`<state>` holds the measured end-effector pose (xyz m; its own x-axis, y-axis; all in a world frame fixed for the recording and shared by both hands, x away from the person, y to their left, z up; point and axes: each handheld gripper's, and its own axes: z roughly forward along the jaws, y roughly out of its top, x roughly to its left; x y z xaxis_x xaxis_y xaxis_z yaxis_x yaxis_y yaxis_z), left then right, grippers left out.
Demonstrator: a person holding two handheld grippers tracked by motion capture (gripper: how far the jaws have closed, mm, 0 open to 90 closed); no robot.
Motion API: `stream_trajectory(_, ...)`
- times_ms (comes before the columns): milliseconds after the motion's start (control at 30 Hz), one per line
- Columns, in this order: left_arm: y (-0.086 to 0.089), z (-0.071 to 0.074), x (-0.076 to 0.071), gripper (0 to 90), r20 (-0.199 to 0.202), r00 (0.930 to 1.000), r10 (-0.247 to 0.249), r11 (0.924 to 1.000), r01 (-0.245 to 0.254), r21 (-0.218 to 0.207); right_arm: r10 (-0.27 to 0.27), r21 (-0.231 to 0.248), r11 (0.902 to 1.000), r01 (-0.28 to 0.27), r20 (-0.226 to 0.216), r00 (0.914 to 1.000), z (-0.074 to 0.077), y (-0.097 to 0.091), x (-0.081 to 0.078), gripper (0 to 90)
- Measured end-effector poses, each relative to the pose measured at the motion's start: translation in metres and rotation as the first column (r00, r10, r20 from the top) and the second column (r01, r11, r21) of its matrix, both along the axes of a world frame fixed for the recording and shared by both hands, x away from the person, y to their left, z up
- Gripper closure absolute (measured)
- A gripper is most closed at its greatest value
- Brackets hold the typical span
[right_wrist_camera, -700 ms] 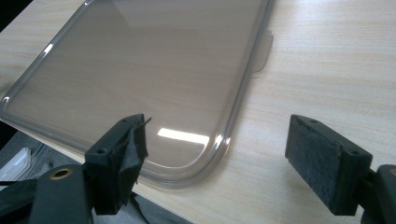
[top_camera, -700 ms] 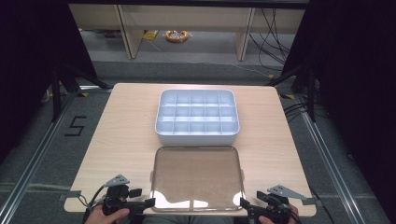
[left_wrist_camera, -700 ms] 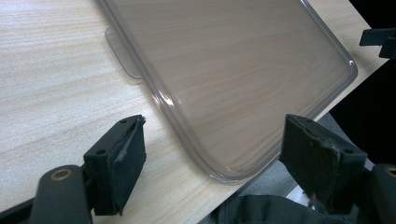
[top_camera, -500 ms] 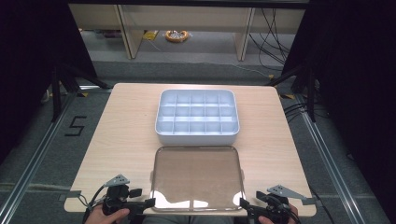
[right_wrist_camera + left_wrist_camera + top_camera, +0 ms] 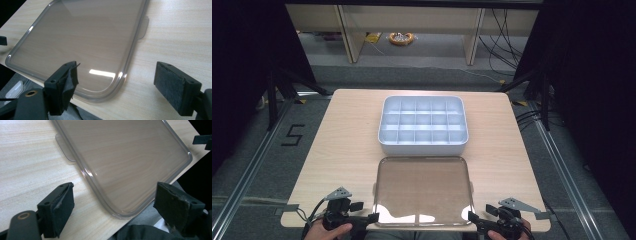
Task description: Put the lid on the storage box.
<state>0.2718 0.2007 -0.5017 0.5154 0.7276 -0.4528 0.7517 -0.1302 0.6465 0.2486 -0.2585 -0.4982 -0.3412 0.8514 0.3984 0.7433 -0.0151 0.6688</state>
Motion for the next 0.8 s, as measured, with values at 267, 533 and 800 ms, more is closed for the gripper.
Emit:
stream_trajectory(267, -0.004, -0.004, 0.006, 24.7, -0.008, 1.0, 0.003, 0.9997, -0.003, 0.025, 0.029, -0.017, 0.9995, -0.028, 0.029, 0.9992, -0.002, 0.001, 0.008, 24.0)
stream_trajectory(533, -0.003, -0.003, 0.015, 39.7, 0.017, 0.9996, 0.022, 0.9985, -0.023, 0.049, -0.021, 0.053, 0.9983, 0.023, -0.03, 0.9993, -0.005, 0.003, 0.021, 35.5)
stream_trajectory(800, -0.003, -0.009, 0.026, 48.0, -0.007, 0.9993, 0.036, 0.9972, -0.035, 0.067, -0.008, 0.056, 0.9984, 0.011, -0.061, 0.9981, -0.009, 0.008, 0.032, 40.6)
